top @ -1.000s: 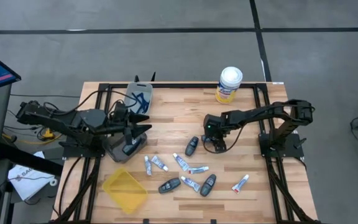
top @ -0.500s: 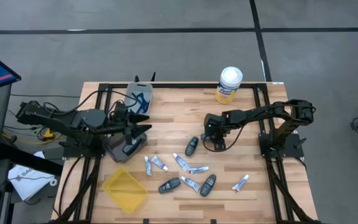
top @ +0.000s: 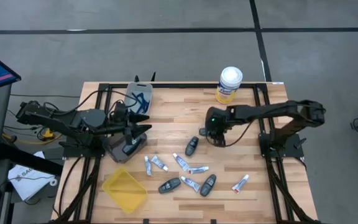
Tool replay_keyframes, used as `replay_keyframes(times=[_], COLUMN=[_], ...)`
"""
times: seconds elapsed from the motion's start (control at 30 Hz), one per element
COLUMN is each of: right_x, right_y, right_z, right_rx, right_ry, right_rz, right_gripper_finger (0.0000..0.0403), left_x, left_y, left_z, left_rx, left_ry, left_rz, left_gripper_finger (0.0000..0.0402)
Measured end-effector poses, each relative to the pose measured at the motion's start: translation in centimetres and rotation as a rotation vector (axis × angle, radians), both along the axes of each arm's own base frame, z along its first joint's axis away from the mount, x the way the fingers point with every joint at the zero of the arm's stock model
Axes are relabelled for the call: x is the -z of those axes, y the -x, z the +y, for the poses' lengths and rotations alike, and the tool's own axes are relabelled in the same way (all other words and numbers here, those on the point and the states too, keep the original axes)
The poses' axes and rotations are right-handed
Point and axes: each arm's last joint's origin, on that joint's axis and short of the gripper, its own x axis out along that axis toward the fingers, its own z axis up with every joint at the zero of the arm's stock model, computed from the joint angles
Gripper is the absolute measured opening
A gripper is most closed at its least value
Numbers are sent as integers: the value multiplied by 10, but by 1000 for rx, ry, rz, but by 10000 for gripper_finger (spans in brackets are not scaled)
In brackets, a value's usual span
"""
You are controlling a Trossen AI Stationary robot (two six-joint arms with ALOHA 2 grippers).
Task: Pick & Place Travel size toiletries
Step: Put the deodorant into the black bin
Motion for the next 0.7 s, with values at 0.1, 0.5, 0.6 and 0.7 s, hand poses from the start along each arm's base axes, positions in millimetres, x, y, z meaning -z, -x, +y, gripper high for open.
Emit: replay_keyframes(times=[0.1,0.5,0.6,0.7], right_x=[-28,-110,-125,-135], right_y=[2,2,-3,-9], right_z=[-2,0,3,7], right_rx=[11,40,27,-3], right_ry=[25,-2,-23,-32], right_rz=[-124,-621,-720,-770], right_gripper_finger=[188,194,191,193], left_x=[1,14,17,21], left_y=[-2,-39,-53,-65], left_z=[0,1,0,-1], left_rx=[-2,-24,-12,-10], left_ry=[-18,-172,-247,-330], left_rz=[9,38,27,22], left_gripper_finger=[275,275,275,283])
